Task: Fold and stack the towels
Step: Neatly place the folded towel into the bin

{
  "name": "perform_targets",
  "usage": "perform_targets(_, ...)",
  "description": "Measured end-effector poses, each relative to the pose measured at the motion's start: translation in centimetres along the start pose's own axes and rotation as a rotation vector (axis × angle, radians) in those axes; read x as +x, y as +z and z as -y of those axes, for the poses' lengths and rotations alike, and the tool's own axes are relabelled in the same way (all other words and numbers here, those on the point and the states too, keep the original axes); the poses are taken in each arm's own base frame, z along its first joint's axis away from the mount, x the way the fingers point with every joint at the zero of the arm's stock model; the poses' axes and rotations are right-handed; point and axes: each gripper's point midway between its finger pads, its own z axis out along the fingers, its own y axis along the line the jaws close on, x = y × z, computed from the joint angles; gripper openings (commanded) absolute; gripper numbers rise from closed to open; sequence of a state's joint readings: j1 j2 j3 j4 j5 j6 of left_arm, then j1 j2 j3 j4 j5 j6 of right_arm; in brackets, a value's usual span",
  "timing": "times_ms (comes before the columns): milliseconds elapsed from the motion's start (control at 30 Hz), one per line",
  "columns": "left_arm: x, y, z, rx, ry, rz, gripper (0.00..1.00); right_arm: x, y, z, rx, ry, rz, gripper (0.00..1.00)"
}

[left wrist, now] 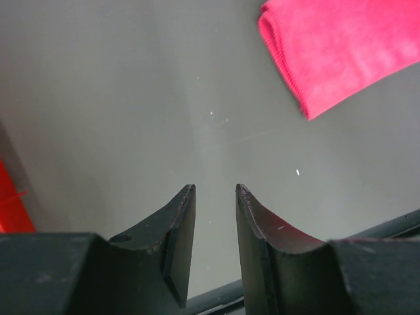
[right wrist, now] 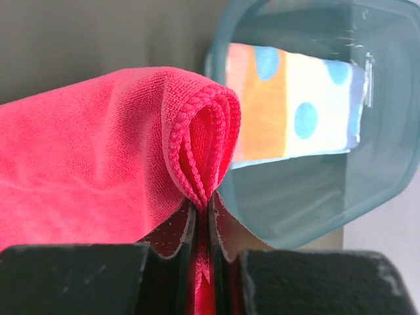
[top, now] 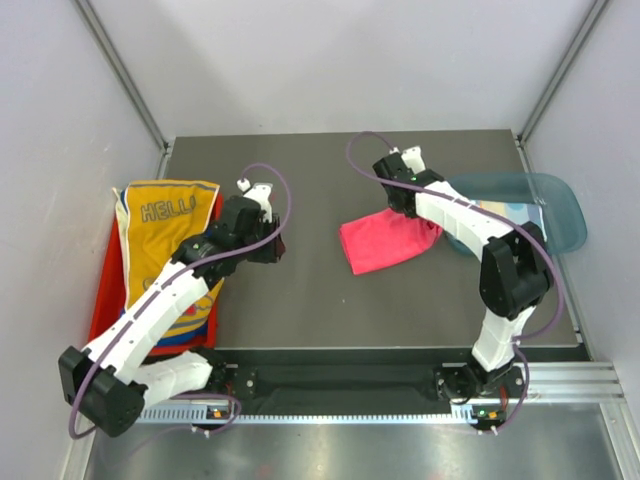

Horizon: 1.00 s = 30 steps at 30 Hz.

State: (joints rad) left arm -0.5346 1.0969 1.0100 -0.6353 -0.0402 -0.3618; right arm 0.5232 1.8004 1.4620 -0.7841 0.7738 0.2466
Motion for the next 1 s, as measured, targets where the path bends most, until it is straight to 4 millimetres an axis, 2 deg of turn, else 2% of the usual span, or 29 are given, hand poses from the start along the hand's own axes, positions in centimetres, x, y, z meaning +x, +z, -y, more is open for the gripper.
perform_targets(167, 0.6, -1.6, 0.0, 0.026, 0.018, 0.033, 0.36, 0.0, 1.4, 2.7, 0.053, 0.009, -0.028, 0.0)
perform_targets(500, 3.4, -3.8, 0.3, 0.106, -0.001, 0.049, 0.37, 0.9, 4.1, 10.0, 0.128, 0.104, -0.08, 0.0)
perform_targets(767, 3.2, -6.0, 0.7, 0.135, 0.001, 0.149, 0.4, 2.2, 6.4, 12.8, 0.146, 0.147, -0.112, 0.0)
perform_targets(1000, 3.6, -6.3, 0.6, 0.128, 0.007, 0.168, 0.4, 3.7, 8.3, 15.6, 0.182, 0.198, -0.143, 0.0)
